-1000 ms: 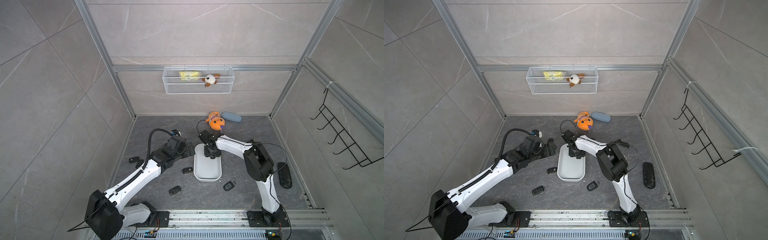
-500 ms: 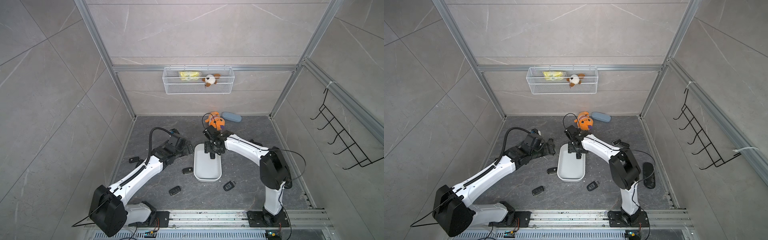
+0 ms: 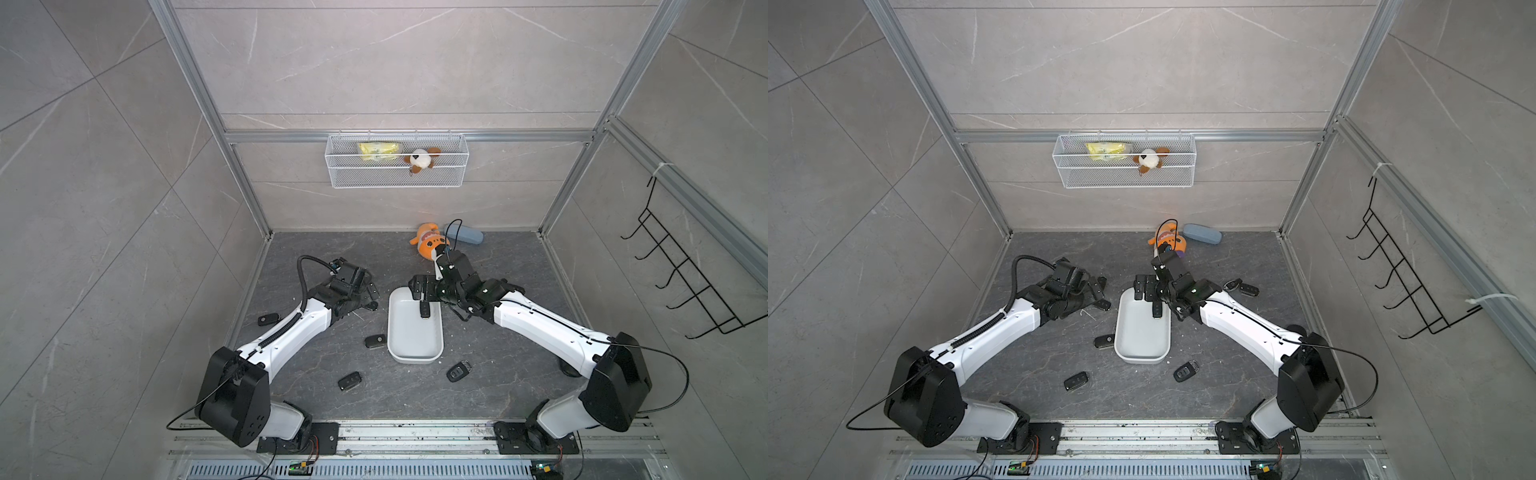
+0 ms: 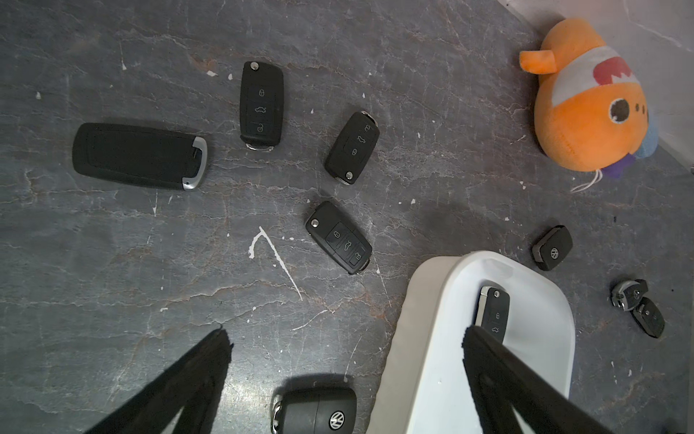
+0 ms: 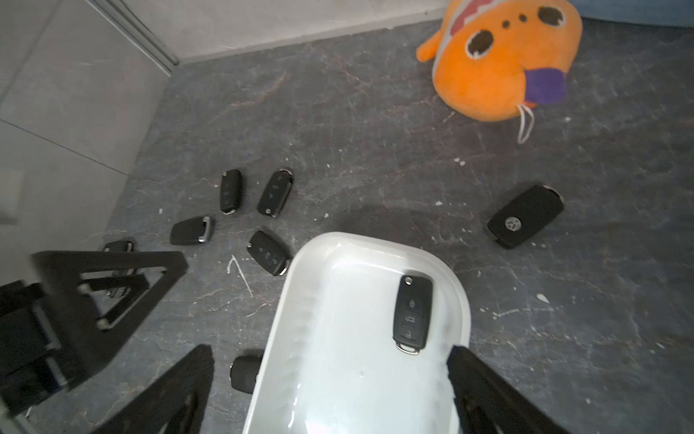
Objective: Place the car key into the storage box
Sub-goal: Pick up the car key from the center of the board.
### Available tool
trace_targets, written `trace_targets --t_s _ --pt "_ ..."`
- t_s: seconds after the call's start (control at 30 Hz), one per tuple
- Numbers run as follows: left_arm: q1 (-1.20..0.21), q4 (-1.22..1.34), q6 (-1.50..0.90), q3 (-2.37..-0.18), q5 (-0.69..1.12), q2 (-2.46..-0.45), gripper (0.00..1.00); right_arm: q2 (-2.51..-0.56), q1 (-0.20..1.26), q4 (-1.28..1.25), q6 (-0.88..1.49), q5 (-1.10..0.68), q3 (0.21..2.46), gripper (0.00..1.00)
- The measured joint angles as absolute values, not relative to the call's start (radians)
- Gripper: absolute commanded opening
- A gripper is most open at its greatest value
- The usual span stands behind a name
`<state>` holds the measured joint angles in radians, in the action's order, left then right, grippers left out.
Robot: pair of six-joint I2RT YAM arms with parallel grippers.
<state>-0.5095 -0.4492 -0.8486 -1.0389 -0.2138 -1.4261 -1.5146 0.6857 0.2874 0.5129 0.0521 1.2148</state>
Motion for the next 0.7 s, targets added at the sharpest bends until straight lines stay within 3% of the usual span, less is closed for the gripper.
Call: trace_targets --t_s 0.4,0.7 --pt "-0.498 -0.471 -0.866 -1.104 -0.208 -1.544 1.0 -1.503 0.683 0.189 0.482 -0.051 1.202 0.99" --pt "-0.498 -0.498 -0.953 -1.205 -0.207 -1.722 0.91 -1.497 0.675 0.181 0.477 -0.078 1.194 0.99"
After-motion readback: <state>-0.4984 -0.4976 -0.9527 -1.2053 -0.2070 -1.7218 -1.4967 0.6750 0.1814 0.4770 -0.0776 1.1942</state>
